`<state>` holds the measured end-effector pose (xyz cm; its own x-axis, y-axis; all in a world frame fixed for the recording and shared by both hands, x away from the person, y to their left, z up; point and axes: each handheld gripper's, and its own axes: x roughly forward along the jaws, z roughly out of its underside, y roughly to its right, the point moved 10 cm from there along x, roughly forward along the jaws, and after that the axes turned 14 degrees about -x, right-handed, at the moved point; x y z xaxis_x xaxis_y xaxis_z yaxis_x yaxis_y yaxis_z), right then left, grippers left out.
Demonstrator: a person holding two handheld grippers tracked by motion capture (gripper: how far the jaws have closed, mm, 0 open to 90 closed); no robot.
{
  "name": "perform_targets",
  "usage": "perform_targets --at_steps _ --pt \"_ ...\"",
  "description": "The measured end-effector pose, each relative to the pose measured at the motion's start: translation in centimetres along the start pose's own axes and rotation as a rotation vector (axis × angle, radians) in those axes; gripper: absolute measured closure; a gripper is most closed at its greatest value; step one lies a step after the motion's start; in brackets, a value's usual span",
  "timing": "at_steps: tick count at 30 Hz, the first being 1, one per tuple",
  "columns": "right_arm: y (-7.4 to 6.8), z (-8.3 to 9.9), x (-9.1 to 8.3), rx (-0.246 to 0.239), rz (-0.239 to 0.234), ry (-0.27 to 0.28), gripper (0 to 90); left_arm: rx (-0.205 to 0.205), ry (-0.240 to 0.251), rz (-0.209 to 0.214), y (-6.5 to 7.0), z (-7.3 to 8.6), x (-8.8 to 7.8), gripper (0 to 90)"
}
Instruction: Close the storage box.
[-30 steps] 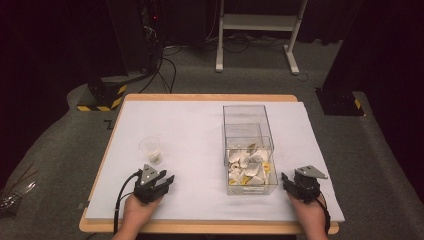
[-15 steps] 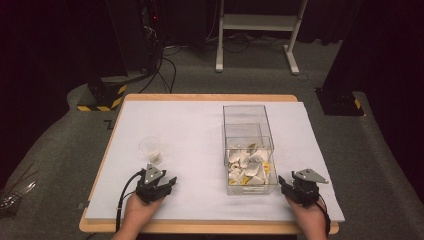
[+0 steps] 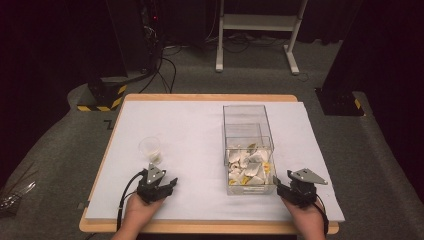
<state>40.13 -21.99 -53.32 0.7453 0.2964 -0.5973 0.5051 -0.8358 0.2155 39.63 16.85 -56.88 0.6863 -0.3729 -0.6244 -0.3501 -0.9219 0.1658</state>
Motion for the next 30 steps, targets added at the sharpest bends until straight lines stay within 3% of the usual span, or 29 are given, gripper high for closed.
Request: perform_targets --at_steps 5,8,20,30 --pt "0.0 0.2 -0.2 0.009 0.003 0.011 41.7 0.008 0.004 -0.002 0.1 0.0 0.0 45.4" --pt "-0.1 0.3 -0.6 -0.011 0.009 0.021 41.7 0.017 -0.002 -0.005 0.1 0.0 0.0 44.4" --pt "-1.1 1.1 -1.8 -0.026 -0.014 0.030 42.2 0.010 -0.004 -0.009 0.0 0.0 0.1 44.1" --pt "-1.6 1.8 -2.3 -0.021 -0.030 0.012 43.1 0.006 -0.006 -0.001 0.0 0.0 0.1 44.2"
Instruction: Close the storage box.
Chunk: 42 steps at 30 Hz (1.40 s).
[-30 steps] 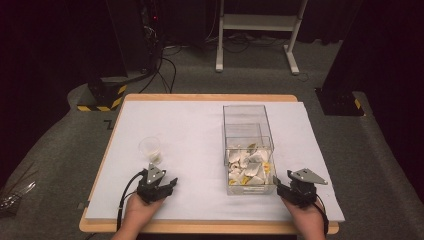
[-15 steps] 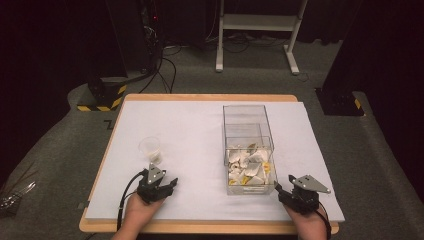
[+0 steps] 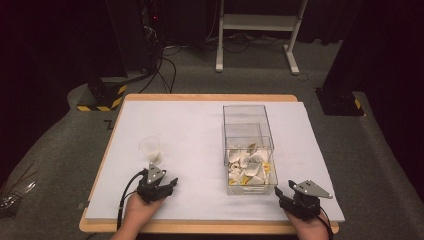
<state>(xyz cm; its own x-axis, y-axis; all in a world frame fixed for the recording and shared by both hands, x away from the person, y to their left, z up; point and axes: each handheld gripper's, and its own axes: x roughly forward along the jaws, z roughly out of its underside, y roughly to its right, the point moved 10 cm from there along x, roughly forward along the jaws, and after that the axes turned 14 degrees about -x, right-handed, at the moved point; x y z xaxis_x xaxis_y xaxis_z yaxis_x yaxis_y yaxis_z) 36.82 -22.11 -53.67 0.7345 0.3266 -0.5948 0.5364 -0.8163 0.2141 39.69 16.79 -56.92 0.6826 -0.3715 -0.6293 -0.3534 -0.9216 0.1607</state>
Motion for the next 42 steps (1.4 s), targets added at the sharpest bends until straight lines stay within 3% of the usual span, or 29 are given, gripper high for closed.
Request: perform_targets --at_steps 16,24,42 --pt "-0.9 0.3 -0.6 -0.005 -0.051 0.002 46.3 -0.003 0.002 0.003 -0.1 0.0 0.0 44.0" --pt "-2.0 -0.2 -0.3 -0.025 -0.074 0.015 41.6 -0.005 0.002 0.001 -0.1 0.0 0.0 44.0" --pt "-3.7 -1.9 0.6 -0.019 -0.095 0.077 26.8 -0.004 0.008 0.001 -0.1 0.0 -0.1 44.0"
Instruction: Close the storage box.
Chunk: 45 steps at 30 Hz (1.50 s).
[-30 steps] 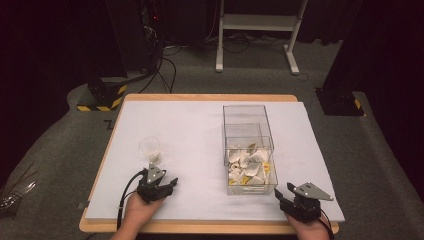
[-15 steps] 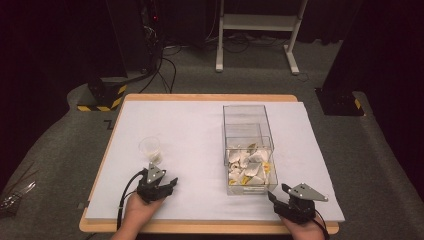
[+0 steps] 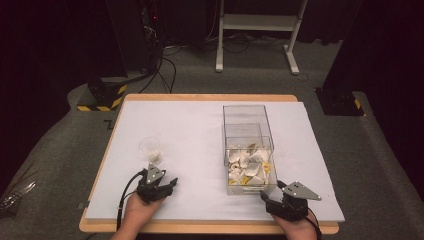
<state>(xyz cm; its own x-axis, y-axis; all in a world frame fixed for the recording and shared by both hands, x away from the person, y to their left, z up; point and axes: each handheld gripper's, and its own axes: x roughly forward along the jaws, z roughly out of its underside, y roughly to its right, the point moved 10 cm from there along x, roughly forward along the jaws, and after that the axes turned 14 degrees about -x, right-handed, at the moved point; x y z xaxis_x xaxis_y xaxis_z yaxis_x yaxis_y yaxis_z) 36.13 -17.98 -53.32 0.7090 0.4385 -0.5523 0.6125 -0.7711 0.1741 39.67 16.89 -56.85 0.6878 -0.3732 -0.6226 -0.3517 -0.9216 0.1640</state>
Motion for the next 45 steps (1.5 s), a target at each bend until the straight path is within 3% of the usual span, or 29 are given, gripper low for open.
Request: perform_targets --at_steps 18,45 --pt "-0.9 -0.8 1.0 -0.018 0.018 0.012 22.2 -0.010 0.007 0.014 0.0 0.0 -0.1 43.9" --pt "0.4 -2.6 2.6 -0.003 0.094 0.041 18.8 0.004 -0.001 0.008 0.1 0.1 0.0 43.7"
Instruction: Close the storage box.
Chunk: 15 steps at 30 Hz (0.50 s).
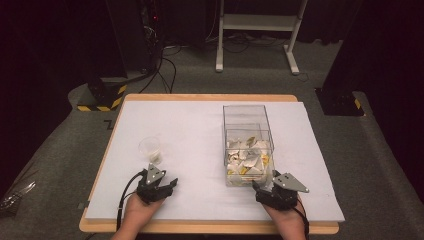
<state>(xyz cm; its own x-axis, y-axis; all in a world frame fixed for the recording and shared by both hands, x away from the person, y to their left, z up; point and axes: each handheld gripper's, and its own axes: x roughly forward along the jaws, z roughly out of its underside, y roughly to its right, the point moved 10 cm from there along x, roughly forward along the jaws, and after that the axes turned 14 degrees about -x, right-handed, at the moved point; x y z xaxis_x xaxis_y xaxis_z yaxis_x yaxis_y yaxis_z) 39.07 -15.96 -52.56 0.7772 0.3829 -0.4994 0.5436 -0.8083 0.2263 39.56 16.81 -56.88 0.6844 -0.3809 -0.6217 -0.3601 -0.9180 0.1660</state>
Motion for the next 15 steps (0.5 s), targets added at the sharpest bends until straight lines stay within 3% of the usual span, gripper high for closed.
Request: perform_targets --at_steps 15 --pt "0.73 -0.52 0.77 -0.021 0.022 -0.011 18.1 -0.001 -0.001 0.007 0.05 0.01 -0.03 43.8"
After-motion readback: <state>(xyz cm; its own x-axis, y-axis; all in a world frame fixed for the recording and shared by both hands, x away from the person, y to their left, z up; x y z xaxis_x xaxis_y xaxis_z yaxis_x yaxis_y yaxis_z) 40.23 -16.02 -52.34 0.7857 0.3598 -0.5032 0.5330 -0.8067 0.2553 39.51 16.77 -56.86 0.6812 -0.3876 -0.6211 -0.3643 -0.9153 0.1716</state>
